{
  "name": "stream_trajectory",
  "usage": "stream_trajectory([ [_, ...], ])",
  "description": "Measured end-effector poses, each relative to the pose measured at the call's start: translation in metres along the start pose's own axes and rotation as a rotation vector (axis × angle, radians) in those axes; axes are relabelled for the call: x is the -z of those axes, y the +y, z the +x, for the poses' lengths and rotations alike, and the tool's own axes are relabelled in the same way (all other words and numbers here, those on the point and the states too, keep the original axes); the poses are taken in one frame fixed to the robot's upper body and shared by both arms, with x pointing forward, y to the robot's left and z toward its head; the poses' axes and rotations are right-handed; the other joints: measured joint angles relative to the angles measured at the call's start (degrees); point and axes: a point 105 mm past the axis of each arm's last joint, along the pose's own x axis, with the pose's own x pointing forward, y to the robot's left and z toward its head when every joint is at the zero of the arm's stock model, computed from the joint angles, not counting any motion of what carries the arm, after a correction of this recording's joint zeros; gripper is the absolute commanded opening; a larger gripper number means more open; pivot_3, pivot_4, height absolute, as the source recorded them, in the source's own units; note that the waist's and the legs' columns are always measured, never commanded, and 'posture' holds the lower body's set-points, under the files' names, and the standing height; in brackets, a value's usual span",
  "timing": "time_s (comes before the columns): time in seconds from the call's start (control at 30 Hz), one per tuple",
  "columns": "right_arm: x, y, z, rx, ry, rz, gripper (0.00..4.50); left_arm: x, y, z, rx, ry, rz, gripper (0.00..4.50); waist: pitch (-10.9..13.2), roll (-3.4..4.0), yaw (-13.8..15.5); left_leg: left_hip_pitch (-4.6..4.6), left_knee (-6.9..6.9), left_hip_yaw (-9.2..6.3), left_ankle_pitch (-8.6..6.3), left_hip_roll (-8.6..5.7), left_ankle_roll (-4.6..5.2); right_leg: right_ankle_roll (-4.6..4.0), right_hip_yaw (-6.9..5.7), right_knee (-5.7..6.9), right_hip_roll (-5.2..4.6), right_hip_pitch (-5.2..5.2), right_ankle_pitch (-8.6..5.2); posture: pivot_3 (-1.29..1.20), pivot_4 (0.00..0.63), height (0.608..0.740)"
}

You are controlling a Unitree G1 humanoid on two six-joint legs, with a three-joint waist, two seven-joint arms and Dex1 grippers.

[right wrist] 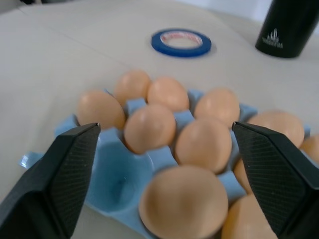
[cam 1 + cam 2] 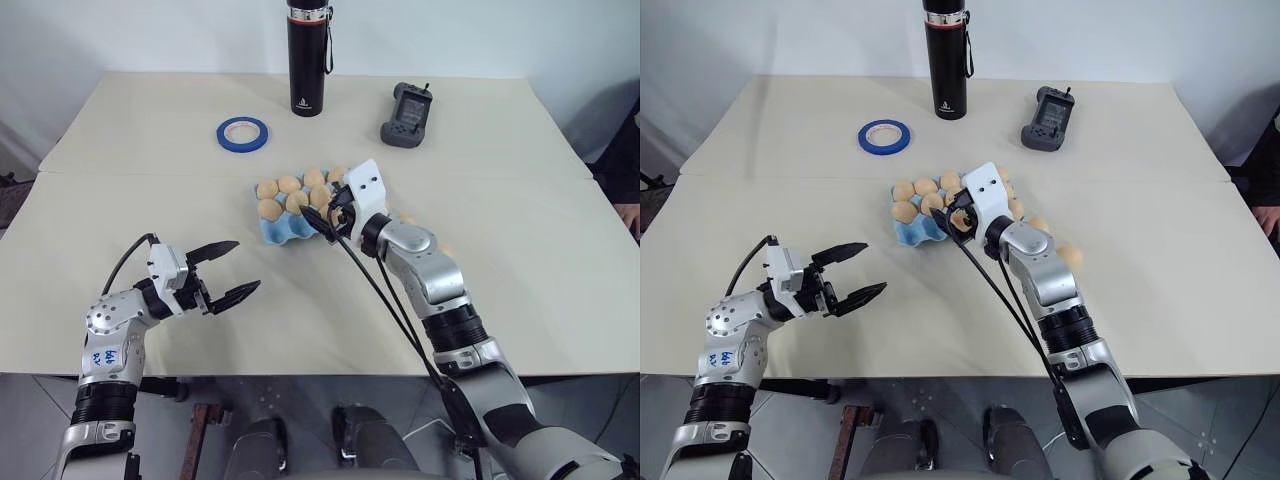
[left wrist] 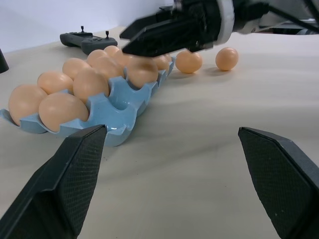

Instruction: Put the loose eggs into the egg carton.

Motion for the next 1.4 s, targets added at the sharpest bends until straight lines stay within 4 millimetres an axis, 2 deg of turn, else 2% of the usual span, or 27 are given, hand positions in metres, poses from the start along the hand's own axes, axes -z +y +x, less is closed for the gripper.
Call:
stream_trajectory([
  [0.07, -0.002, -0.001, -0.006, 0.0, -0.005, -0.01, 4.45, -0.002, 0.001, 0.003, 0.006, -0.005, 0.005, 4.5, 0.0, 0.0, 0.09, -0.01, -0.01, -0.01, 0.0, 0.0, 0.0, 0.0, -0.01, -0.02, -0.01, 0.0, 0.0, 0.0, 0.15, 0.74],
  [0.13, -0.004, -0.008, -0.02, 0.004, -0.005, -0.022, 4.45, -0.005, 0.002, 0.005, 0.012, -0.012, 0.013, 4.5, 0.0, 0.0, 0.41, -0.02, -0.02, -0.07, -0.01, -0.01, 0.0, 0.0, -0.07, -0.03, -0.04, 0.02, 0.0, 0.0, 0.15, 0.74],
  [0.33, -0.004, -0.037, -0.08, 0.061, 0.003, -0.037, 4.45, -0.005, 0.005, 0.009, 0.029, -0.015, 0.007, 4.5, 0.0, 0.0, 0.5, -0.06, -0.06, -0.07, -0.05, -0.02, 0.02, 0.01, -0.09, -0.1, -0.04, 0.04, 0.0, 0.0, 0.15, 0.74],
  [0.5, 0.009, -0.056, -0.129, 0.14, 0.068, -0.027, 4.45, -0.004, 0.005, 0.013, 0.05, -0.016, 0.0, 4.5, 0.01, 0.01, 0.31, 0.01, -0.05, -0.03, -0.03, 0.0, -0.01, 0.01, -0.02, -0.16, 0.04, 0.05, 0.0, 0.0, 0.15, 0.74],
  [0.63, 0.015, -0.053, -0.169, 0.146, 0.084, -0.012, 4.45, -0.002, 0.005, 0.015, 0.06, -0.015, -0.012, 4.5, 0.0, 0.0, 0.48, 0.05, -0.05, -0.04, 0.01, 0.0, -0.01, 0.02, 0.01, -0.19, 0.08, 0.13, 0.0, 0.0, 0.15, 0.74],
  [0.77, 0.039, -0.051, -0.213, 0.179, 0.175, 0.042, 4.45, -0.002, 0.005, 0.013, 0.063, -0.014, -0.008, 4.5, 0.0, 0.0, 0.81, 0.09, 0.01, -0.01, 0.01, -0.03, 0.03, 0.05, 0.05, -0.28, 0.05, 0.26, 0.0, 0.0, 0.15, 0.74],
  [0.87, 0.044, -0.052, -0.233, 0.198, 0.204, 0.054, 4.45, -0.002, 0.006, 0.013, 0.062, -0.012, -0.008, 4.5, 0.0, 0.0, 0.48, 0.16, 0.08, 0.05, 0.03, -0.03, 0.06, 0.1, 0.15, -0.22, 0.06, 0.3, 0.04, 0.0, 0.15, 0.74],
  [1.0, 0.043, -0.056, -0.248, 0.238, 0.205, 0.041, 4.45, -0.002, 0.006, 0.012, 0.063, -0.011, -0.007, 4.5, 0.0, 0.0, 0.36, 0.29, 0.06, 0.05, 0.1, -0.02, 0.01, 0.07, 0.15, -0.11, 0.1, 0.35, 0.05, 0.0, 0.15, 0.74],
  [1.2, 0.042, -0.057, -0.249, 0.248, 0.195, 0.03, 4.45, -0.002, 0.006, 0.012, 0.062, -0.01, -0.006, 4.5, 0.01, 0.0, 0.44, 0.28, 0.06, 0.06, 0.12, -0.03, 0.01, 0.07, 0.17, -0.11, 0.09, 0.35, 0.05, 0.0, 0.15, 0.74],
  [1.33, 0.044, -0.065, -0.235, 0.3, 0.135, 0.06, 4.45, -0.002, 0.007, 0.012, 0.061, -0.008, -0.01, 4.5, -0.01, -0.05, 0.33, 0.28, 0.05, 0.06, 0.12, -0.02, 0.0, 0.07, 0.17, -0.12, 0.1, 0.34, 0.05, 0.0, 0.15, 0.74],
  [1.4, 0.054, -0.069, -0.222, 0.331, 0.114, 0.097, 4.45, -0.003, 0.006, 0.012, 0.064, -0.009, -0.016, 4.5, 0.0, -0.05, 0.33, 0.29, 0.06, 0.07, 0.12, -0.03, 0.0, 0.07, 0.18, -0.09, 0.09, 0.33, 0.06, 0.0, 0.15, 0.74],
])
